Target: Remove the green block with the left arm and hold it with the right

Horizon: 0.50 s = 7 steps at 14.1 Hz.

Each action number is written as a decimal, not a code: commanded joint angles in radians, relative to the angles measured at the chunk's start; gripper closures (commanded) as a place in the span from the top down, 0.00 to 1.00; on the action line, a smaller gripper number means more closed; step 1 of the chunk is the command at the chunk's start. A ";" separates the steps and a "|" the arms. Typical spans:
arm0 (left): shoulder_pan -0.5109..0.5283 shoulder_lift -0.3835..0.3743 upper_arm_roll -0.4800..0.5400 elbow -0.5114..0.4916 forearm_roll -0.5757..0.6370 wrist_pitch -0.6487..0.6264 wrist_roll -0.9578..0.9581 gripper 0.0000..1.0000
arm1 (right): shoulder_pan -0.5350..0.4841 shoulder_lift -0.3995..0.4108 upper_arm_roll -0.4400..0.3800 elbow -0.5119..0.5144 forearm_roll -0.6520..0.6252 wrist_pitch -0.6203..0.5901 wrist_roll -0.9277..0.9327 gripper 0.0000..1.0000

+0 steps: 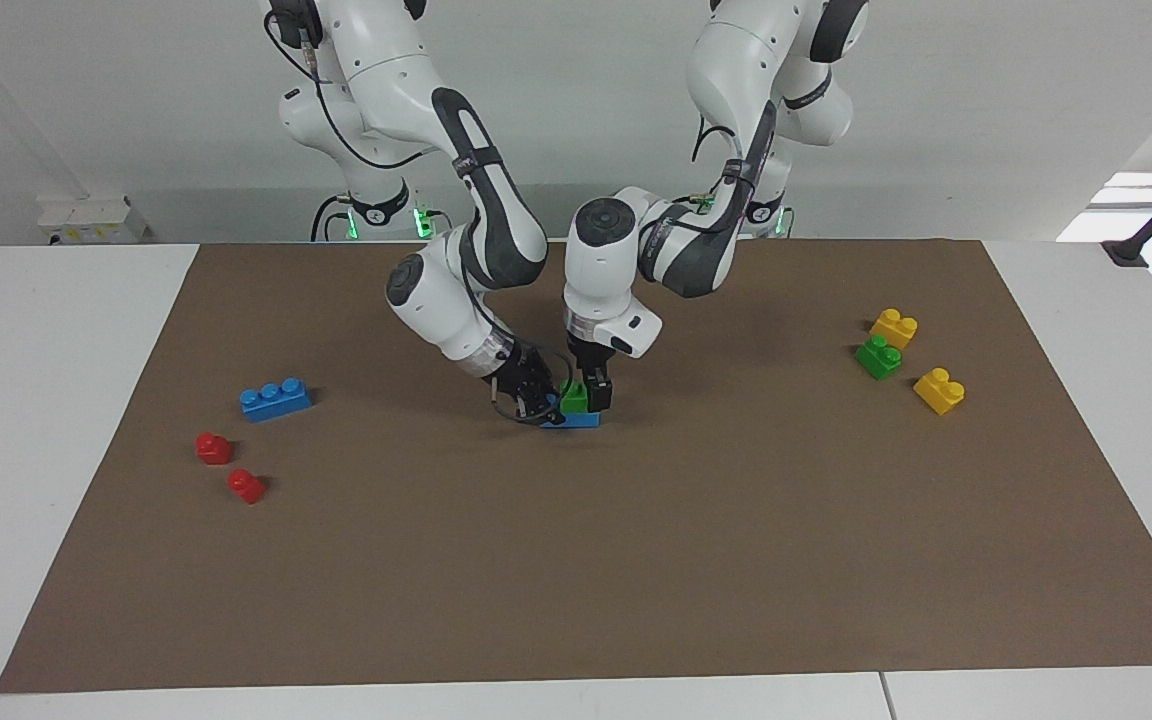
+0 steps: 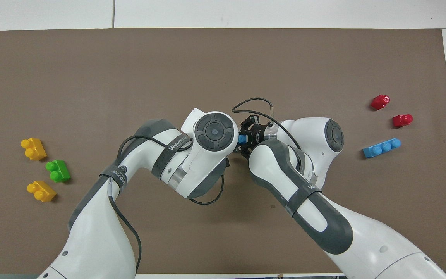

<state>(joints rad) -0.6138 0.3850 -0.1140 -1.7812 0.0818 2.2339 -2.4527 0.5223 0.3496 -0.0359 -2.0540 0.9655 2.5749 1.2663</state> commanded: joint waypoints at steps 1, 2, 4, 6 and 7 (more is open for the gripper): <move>-0.020 -0.001 0.016 -0.014 0.027 0.020 -0.042 0.12 | 0.019 0.006 -0.002 -0.006 0.028 0.050 -0.019 0.00; -0.017 -0.001 0.016 -0.012 0.027 0.020 -0.043 0.00 | 0.021 0.006 -0.002 -0.006 0.027 0.056 -0.019 0.00; -0.012 -0.003 0.014 -0.012 0.026 0.023 -0.045 0.00 | 0.019 0.008 -0.002 -0.009 0.027 0.062 -0.021 0.00; -0.008 -0.014 0.013 -0.010 0.026 0.020 -0.045 0.00 | 0.019 0.008 -0.002 -0.009 0.027 0.062 -0.019 0.00; -0.004 -0.023 0.013 -0.010 0.026 0.010 -0.045 0.00 | 0.019 0.008 -0.002 -0.009 0.028 0.062 -0.021 0.00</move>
<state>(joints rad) -0.6140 0.3840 -0.1071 -1.7801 0.1009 2.2478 -2.4643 0.5314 0.3493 -0.0361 -2.0560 0.9655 2.5954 1.2550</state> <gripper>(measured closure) 0.648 0.652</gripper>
